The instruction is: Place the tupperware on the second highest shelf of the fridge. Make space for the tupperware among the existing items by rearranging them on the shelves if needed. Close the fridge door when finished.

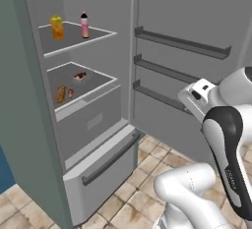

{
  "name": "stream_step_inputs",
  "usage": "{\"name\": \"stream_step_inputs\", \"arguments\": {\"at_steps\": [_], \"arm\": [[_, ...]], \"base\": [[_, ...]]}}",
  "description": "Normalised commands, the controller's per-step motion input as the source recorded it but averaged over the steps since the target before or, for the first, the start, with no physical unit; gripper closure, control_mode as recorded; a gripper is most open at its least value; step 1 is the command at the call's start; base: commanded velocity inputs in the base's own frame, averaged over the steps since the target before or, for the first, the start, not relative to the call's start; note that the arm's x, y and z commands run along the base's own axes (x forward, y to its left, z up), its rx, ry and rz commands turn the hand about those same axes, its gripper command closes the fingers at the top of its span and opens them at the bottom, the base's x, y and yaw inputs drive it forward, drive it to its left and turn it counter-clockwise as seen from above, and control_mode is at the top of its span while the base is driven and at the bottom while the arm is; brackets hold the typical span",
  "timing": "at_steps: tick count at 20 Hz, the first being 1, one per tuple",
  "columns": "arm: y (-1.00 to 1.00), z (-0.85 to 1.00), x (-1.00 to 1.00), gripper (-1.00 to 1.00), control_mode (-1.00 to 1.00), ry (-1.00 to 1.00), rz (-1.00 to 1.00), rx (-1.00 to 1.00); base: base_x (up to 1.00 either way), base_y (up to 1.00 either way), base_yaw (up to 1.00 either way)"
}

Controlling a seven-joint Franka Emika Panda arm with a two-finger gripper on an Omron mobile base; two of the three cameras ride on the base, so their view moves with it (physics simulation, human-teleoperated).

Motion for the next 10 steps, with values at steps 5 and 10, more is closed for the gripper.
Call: {"name": "stream_step_inputs", "arguments": {"at_steps": [5, 10], "arm": [[0.0, 0.0, 0.0, -1.0, 1.0, 0.0, 0.0, 0.0], [0.0, 0.0, 0.0, -1.0, 1.0, 0.0, 0.0, 0.0]], "base": [[0.12, 0.0, -0.07], [0.0, 0.0, -0.04]]}}
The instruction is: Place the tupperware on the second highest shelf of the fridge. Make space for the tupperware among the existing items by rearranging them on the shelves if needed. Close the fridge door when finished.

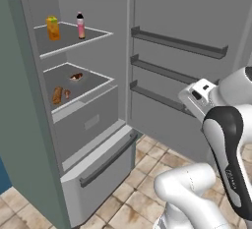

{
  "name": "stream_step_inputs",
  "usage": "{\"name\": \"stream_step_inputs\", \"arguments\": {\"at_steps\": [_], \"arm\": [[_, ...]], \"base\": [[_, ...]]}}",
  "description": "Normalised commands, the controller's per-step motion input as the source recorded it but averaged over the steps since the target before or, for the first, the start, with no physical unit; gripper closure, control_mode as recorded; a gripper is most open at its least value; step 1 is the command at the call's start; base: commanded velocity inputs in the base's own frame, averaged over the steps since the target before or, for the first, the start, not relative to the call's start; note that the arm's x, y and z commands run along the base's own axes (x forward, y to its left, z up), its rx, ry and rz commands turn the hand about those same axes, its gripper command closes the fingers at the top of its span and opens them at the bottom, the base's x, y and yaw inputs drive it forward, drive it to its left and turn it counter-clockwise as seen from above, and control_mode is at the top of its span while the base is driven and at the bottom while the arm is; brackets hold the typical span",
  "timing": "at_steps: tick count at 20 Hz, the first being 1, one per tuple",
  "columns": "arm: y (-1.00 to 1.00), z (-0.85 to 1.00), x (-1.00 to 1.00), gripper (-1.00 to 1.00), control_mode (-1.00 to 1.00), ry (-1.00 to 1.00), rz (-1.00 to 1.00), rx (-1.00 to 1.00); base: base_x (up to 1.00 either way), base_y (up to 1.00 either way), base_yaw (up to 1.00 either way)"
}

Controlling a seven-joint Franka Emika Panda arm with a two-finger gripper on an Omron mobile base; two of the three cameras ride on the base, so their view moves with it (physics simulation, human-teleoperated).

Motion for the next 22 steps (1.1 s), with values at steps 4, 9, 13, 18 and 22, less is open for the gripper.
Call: {"name": "stream_step_inputs", "arguments": {"at_steps": [4, 9, 13, 18, 22], "arm": [[0.0, 0.0, 0.01, -1.0, -1.0, -0.01, 0.0, 0.0], [-0.11, -0.1, -0.32, -1.0, -1.0, -0.02, 0.0, 0.0], [-0.56, -0.11, -0.63, -1.0, -1.0, -0.08, -0.01, 0.01], [-0.92, -0.05, -0.06, -1.0, -1.0, -0.06, -0.04, 0.1], [-0.83, -0.22, -0.01, -1.0, -1.0, -0.09, -0.03, 0.09]], "base": [[0.0, 0.0, 0.0], [0.0, 0.0, 0.0], [0.0, 0.0, 0.0], [0.0, 0.0, 0.0], [0.0, 0.0, 0.0]]}}
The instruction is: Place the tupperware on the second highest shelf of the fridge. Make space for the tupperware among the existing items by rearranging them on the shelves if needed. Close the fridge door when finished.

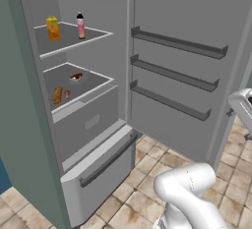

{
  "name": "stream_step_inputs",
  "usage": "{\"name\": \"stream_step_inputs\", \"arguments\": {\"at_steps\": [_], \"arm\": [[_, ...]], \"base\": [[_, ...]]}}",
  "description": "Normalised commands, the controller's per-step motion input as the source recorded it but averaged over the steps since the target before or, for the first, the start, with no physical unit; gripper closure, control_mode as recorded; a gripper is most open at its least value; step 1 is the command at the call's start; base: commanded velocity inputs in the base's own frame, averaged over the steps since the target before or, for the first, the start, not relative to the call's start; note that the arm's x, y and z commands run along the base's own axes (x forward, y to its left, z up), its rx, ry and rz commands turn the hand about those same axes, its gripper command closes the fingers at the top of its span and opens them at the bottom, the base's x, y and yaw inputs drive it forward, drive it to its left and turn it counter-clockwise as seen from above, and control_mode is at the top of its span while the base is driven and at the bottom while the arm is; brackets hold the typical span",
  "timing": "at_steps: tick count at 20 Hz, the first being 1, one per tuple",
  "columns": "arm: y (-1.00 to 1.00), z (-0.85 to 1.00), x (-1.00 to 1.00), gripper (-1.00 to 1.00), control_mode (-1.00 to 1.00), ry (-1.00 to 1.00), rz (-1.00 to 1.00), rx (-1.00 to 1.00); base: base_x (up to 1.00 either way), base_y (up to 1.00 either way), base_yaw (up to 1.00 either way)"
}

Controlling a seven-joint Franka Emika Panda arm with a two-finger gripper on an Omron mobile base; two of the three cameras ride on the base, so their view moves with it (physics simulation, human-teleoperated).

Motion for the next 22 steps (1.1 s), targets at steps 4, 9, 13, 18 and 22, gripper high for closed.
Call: {"name": "stream_step_inputs", "arguments": {"at_steps": [4, 9, 13, 18, 22], "arm": [[-0.74, -0.3, -0.03, -1.0, -1.0, -0.15, -0.02, 0.08], [-0.61, -0.15, 0.07, -1.0, -1.0, -0.14, 0.0, 0.1], [-0.71, -0.17, 0.03, -1.0, -1.0, -0.11, 0.0, 0.09], [-0.86, -0.07, 0.15, -1.0, -1.0, -0.08, -0.01, 0.13], [-0.71, 0.0, 0.55, -1.0, -1.0, -0.01, 0.0, 0.16]], "base": [[0.0, 0.0, 0.0], [0.0, 0.0, 0.0], [0.0, 0.0, 0.0], [0.0, 0.0, 0.0], [0.0, 0.0, 0.0]]}}
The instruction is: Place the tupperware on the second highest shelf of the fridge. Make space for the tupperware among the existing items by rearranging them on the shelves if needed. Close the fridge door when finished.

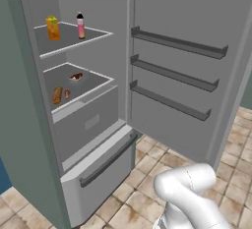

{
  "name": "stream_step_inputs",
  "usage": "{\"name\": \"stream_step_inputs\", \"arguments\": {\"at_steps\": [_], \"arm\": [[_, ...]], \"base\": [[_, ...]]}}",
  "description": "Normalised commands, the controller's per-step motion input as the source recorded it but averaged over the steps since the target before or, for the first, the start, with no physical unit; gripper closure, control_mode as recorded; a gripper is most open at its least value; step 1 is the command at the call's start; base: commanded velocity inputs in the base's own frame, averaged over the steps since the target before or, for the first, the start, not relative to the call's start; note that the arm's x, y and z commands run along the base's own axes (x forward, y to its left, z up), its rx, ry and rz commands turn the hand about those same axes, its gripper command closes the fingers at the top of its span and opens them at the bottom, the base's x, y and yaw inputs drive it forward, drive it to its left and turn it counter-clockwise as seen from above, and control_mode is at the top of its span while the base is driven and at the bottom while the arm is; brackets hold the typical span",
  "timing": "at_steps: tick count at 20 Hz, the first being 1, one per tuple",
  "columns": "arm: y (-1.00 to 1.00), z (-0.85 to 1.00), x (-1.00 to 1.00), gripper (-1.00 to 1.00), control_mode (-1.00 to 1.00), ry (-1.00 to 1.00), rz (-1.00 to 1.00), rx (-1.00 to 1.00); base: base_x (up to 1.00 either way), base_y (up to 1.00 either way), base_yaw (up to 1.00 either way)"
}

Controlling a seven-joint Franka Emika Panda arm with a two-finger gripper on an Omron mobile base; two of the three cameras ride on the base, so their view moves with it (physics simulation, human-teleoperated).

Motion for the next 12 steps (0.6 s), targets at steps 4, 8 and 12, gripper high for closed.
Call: {"name": "stream_step_inputs", "arguments": {"at_steps": [4, 8, 12], "arm": [[-0.47, 0.0, 0.88, -1.0, -1.0, 0.01, 0.0, 0.16], [-0.4, -0.04, 0.97, -1.0, -1.0, 0.06, 0.0, 0.2], [-0.32, -0.12, 0.89, -1.0, -1.0, 0.06, 0.0, 0.17]], "base": [[0.0, 0.0, 0.0], [0.0, 0.0, 0.0], [0.0, 0.0, 0.0]]}}
